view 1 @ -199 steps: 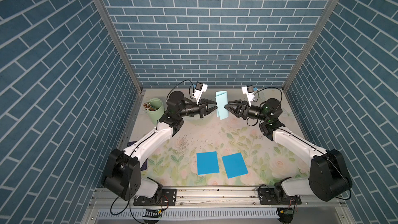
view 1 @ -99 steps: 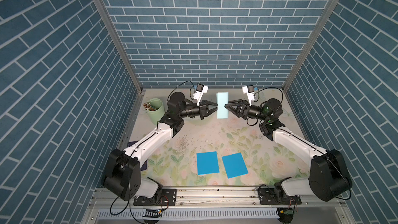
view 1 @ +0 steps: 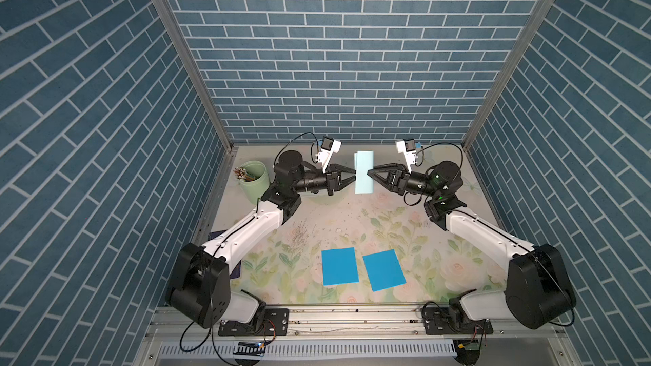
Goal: Fold the square paper along the opposite sides
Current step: Fold the paper.
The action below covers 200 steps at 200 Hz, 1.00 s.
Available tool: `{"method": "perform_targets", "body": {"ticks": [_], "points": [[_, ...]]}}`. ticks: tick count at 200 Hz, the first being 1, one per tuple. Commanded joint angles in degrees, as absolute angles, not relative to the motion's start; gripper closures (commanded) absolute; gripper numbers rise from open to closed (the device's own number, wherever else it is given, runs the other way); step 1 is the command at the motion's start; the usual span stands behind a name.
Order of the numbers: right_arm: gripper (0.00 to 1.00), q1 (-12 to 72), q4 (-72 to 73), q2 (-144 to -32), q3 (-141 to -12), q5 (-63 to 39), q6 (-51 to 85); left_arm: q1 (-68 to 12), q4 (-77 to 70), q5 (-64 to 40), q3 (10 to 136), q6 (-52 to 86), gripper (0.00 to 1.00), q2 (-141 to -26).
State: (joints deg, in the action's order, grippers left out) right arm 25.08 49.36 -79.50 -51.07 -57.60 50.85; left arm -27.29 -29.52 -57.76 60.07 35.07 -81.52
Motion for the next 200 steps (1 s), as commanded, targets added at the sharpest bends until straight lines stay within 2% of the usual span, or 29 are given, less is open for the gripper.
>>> {"method": "perform_targets", "body": {"ticks": [1, 25, 138, 200], "points": [[0.7, 25.31, 51.58, -78.42, -51.94, -59.06, 51.23, -27.47, -29.36, -58.62, 60.46, 34.17, 1.0, -80.42], [0.73, 25.31, 51.39, -78.14, -51.78, -59.49, 51.11, -27.48, -29.05, -58.65, 60.56, 34.01, 1.0, -80.24], [0.73, 25.31, 47.23, -77.34, -52.31, -61.71, 48.6, -27.64, -27.86, -58.89, 61.2, 33.57, 1.0, -79.81], [0.81, 25.31, 47.02, -76.77, -52.35, -61.29, 48.58, -28.19, -27.34, -58.62, 61.35, 33.2, 1.0, -79.5]]}}
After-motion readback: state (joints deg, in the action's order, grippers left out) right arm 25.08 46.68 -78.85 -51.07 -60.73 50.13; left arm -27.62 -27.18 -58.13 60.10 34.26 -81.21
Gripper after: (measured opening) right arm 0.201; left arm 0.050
